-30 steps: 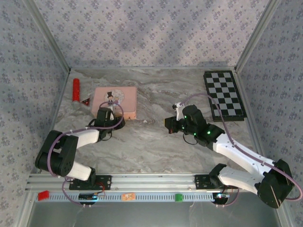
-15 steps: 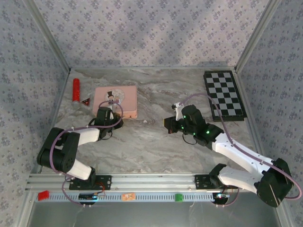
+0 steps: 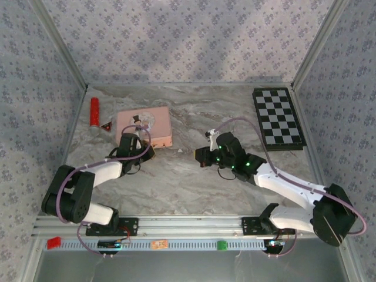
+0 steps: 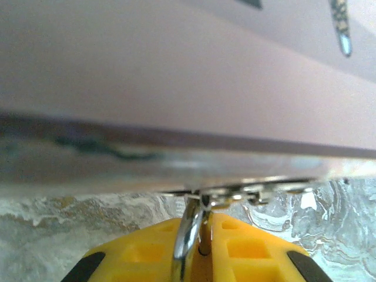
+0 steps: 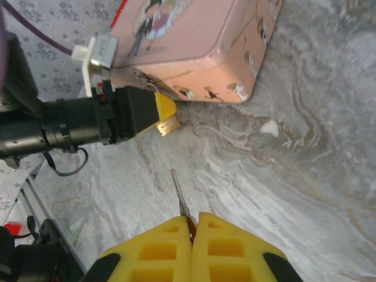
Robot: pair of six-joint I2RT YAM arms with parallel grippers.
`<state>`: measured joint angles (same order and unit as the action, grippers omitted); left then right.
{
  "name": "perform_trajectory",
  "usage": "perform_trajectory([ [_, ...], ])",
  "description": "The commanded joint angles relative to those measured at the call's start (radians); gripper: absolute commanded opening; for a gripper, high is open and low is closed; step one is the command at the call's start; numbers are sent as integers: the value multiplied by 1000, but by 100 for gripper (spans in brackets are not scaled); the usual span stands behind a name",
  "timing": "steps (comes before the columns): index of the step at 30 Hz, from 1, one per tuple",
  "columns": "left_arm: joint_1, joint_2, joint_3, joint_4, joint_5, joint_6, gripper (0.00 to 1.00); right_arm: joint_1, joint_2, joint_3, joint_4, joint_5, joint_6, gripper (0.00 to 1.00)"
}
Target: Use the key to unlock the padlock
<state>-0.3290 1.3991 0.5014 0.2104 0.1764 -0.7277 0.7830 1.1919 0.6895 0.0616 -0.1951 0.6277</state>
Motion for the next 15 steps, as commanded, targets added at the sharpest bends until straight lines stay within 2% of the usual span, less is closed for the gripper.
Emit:
perform_trajectory([
  [1,-13,-34,38,-27,27,-77,12,14,45,-44,143,-35,121,0],
  [5,-35,-37,36,-3,55,-154,12,50,122,-73,256,-46,189,0],
  [10,-56,-39,44,42,104,-242,13,78,260,-93,445,-123,257,0],
  [15,-80,-45,77,16,123,-253,13,121,359,-33,456,-167,238,0],
])
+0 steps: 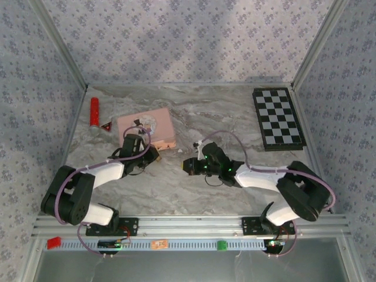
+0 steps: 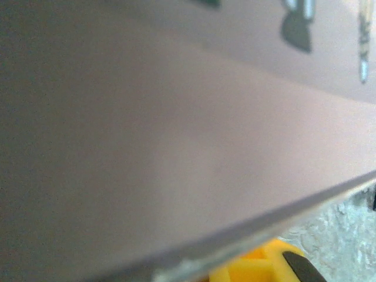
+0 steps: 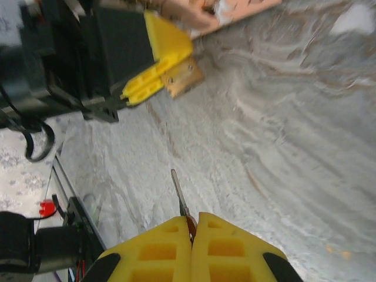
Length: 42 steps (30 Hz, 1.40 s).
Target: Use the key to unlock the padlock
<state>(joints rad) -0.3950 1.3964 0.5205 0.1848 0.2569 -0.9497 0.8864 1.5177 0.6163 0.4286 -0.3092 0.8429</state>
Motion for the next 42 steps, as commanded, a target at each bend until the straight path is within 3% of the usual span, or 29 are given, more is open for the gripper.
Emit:
perform_trajectory([
  [1,-15,-44,54,45,42,-35,12,17,53,35,126,-70,41,0],
  [9,-16,-59,0,114,45,-94,9,0,239,5,399,-145,186,0],
  [16,-20,-68,-25,144,42,-119,8,-24,321,0,502,-163,257,0],
  [25,-24,-68,-34,171,71,-151,7,-64,481,-12,780,-220,423,0],
  [42,-33,-38,-56,225,94,-189,5,-81,570,-1,950,-262,559,0],
])
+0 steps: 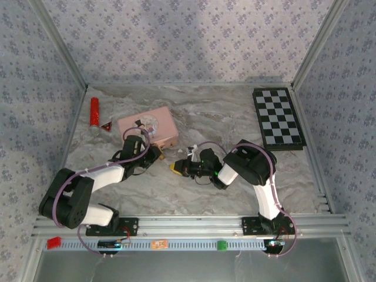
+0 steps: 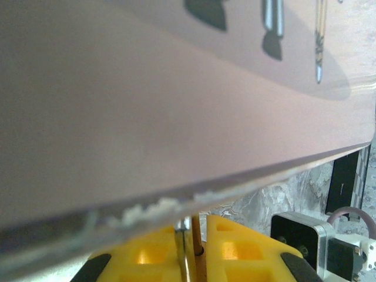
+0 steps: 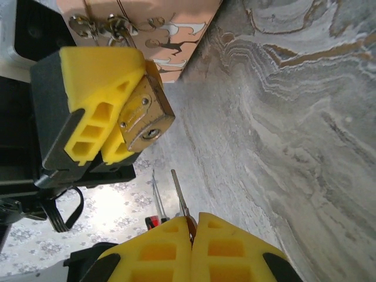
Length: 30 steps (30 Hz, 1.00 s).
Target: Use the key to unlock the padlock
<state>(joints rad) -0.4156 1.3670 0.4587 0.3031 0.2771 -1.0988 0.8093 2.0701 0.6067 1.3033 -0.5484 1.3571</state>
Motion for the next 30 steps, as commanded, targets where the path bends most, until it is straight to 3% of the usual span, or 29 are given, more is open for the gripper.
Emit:
perform_trajectory([
  [1,-12,-8,5,107,73,-39,5,-4,19,8,78,-22,45,0],
  [16,-18,-13,-30,145,63,-54,4,0,35,32,90,-22,99,0],
  [30,-31,-39,-116,296,24,-107,2,-1,55,44,92,-4,165,0],
])
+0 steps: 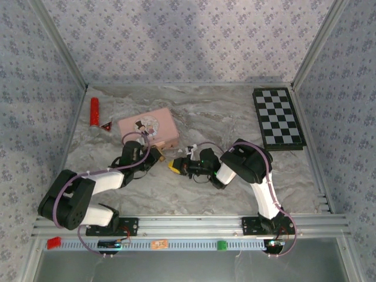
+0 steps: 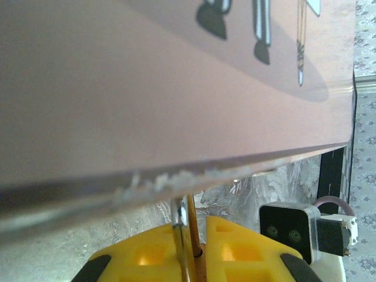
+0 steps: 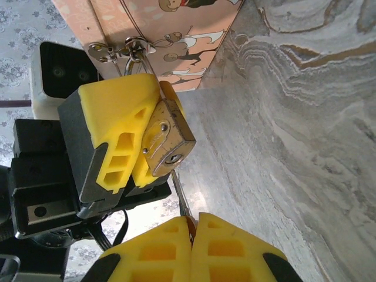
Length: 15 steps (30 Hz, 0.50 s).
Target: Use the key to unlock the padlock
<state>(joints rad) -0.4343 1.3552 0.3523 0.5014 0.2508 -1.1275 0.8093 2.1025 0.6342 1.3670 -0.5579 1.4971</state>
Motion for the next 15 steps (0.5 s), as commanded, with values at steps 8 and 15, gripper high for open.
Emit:
perform_trajectory([
  [8,-12,-21,-29,163,56,-91,2,5,18,38,29,-17,37,0],
  [15,-13,-9,-39,214,60,-114,2,-4,9,28,28,-20,40,0],
])
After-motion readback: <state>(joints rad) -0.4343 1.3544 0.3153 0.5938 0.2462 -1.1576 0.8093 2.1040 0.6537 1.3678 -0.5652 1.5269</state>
